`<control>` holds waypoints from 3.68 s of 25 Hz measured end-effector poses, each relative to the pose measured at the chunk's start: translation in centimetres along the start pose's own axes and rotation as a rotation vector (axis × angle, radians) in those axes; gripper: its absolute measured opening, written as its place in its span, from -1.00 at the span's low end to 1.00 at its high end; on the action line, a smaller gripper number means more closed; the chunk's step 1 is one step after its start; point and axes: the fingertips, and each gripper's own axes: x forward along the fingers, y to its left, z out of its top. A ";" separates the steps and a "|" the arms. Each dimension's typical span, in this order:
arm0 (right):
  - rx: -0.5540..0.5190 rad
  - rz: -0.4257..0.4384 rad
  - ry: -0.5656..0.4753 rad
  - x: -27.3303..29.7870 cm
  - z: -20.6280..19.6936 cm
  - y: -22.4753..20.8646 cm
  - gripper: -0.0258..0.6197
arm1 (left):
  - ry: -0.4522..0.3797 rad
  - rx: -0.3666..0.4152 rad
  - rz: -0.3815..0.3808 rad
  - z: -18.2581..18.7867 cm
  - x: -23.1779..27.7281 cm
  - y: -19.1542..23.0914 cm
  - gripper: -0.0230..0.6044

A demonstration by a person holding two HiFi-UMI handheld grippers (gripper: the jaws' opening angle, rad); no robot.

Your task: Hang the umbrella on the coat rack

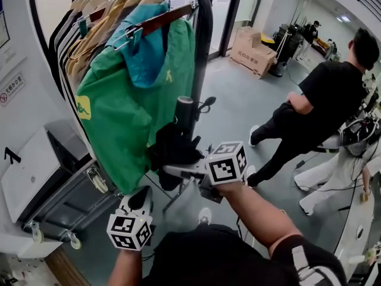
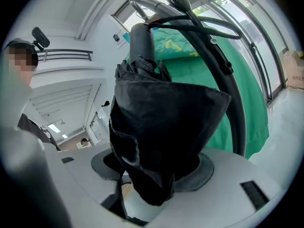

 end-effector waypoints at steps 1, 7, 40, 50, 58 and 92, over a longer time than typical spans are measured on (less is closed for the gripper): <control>0.001 -0.003 0.009 0.0 -0.5 0.0 -0.13 | 0.000 0.000 -0.001 0.0 0.0 0.0 -0.88; 0.029 -0.036 0.054 -0.2 -4.2 -0.8 -0.13 | 0.018 0.002 -0.009 -0.8 0.5 -0.4 -0.88; 0.114 -0.391 0.108 -1.2 -16.5 -10.6 -0.13 | 0.067 0.045 -0.026 -2.0 0.9 -1.2 -0.88; 0.078 -0.490 0.103 -1.1 -16.0 -15.1 -0.09 | 0.080 0.044 -0.038 -2.2 1.4 -1.6 -0.88; 0.025 -0.511 0.125 -1.3 -16.0 -15.5 -0.05 | 0.082 0.046 -0.040 -2.1 1.7 -1.7 -0.88; -0.036 -0.447 -0.181 -10.4 -12.9 -0.6 -0.89 | 0.078 0.111 -0.158 -1.7 1.4 -4.5 -0.88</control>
